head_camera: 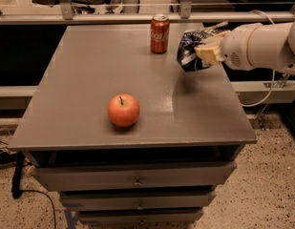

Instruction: Move blue chip bag near coke can

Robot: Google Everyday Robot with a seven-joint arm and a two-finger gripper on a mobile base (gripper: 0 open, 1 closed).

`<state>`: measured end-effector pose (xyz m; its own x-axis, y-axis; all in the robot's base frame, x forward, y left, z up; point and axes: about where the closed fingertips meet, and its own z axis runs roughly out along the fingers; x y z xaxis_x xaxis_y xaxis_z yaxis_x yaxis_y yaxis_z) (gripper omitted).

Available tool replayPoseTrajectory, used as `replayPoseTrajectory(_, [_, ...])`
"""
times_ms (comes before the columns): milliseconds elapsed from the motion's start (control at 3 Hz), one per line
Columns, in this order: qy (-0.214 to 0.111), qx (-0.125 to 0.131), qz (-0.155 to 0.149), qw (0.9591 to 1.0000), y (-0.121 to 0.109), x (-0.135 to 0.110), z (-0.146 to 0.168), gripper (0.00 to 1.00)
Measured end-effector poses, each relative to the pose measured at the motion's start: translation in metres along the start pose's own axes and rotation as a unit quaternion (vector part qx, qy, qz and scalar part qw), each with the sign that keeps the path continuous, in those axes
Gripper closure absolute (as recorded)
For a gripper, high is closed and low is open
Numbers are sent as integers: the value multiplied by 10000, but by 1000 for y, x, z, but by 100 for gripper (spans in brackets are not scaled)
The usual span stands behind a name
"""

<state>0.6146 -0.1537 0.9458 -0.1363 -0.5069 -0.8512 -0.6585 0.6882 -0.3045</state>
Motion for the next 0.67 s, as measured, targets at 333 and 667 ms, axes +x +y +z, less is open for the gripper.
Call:
replayPoseTrajectory(333, [-55, 52, 87, 9999, -22, 7, 30, 100])
replayPoseTrajectory(667, [-119, 56, 145, 9998, -38, 9, 56, 100])
